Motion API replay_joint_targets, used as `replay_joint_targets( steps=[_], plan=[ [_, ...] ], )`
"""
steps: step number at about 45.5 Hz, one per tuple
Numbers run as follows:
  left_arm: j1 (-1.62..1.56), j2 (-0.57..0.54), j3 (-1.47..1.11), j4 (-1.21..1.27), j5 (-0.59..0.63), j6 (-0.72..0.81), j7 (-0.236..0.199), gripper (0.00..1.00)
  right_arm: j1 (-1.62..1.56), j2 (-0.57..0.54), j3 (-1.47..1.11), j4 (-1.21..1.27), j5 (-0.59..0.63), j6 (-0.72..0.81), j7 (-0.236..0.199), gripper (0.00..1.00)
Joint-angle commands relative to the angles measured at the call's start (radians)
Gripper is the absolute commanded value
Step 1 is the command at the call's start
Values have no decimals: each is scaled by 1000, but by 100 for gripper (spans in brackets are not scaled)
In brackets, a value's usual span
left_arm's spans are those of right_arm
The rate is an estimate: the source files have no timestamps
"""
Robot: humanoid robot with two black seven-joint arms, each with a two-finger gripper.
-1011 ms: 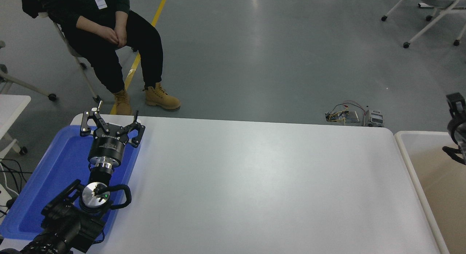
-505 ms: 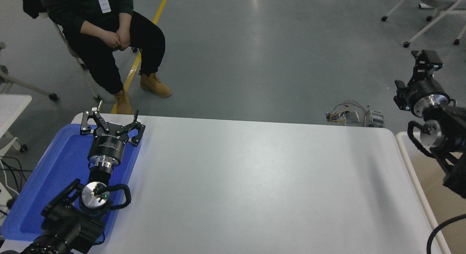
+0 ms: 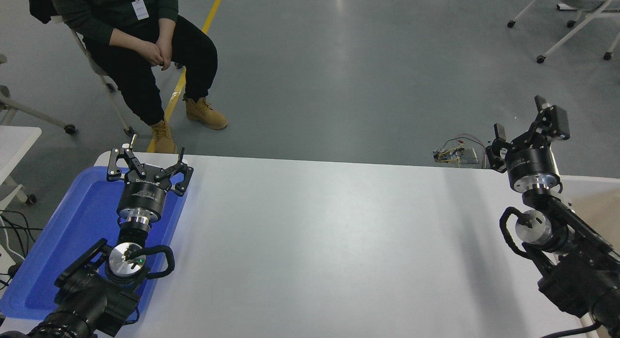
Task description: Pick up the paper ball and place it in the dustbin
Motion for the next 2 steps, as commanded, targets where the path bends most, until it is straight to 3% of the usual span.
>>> replay_joint_targets(
  steps=[1,2],
  plan=[
    [0,0,0,0,0,0,0,100,-60,42,15,4,0,43,13,100],
    [0,0,0,0,0,0,0,100,-60,42,15,4,1,43,13,100]
  ],
)
